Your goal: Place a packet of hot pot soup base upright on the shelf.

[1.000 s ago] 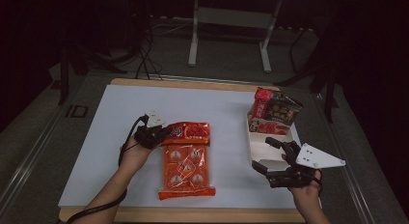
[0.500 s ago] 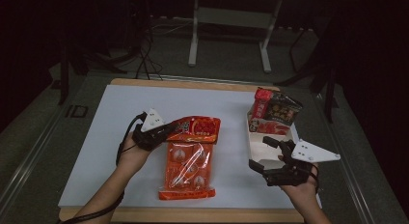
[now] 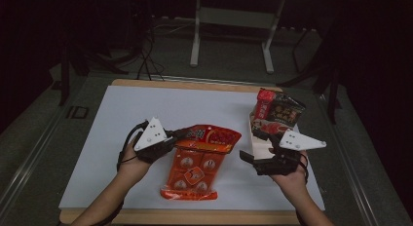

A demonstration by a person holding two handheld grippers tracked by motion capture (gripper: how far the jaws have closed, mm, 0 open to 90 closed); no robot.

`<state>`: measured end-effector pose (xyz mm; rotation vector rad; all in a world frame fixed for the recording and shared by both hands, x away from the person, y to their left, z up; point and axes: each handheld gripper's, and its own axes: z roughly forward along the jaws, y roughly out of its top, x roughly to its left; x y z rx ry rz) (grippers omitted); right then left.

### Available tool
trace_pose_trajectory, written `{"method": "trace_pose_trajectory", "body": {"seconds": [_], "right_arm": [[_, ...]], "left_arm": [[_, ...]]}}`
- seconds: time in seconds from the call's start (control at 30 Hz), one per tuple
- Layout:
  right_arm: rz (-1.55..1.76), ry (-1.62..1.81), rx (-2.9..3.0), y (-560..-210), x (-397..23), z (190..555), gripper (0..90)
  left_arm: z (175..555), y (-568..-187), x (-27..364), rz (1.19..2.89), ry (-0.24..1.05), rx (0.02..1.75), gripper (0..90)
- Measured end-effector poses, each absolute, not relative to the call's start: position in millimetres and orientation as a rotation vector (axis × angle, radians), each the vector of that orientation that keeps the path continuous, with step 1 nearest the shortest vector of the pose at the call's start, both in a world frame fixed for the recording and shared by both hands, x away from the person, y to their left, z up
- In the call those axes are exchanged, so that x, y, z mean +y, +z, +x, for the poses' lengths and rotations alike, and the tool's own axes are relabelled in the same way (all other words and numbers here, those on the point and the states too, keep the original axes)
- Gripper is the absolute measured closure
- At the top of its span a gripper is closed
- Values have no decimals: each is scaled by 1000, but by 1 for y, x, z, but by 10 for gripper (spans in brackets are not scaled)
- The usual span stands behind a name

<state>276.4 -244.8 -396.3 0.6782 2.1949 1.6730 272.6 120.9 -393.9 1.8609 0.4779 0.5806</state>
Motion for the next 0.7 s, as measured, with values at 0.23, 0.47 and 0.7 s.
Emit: {"method": "trace_pose_trajectory", "body": {"seconds": [0.23, 0.47, 0.7], "right_arm": [[707, 1670, 2243, -408, -231, 288, 223], [648, 1723, 2347, -426, -217, 292, 390], [539, 1752, 2413, -431, -207, 289, 656]], "left_arm": [[260, -391, 121, 1832, 569, 372, 900], [254, -396, 128, 1791, 545, 338, 900], [258, -400, 140, 1766, 452, 363, 900]]}}
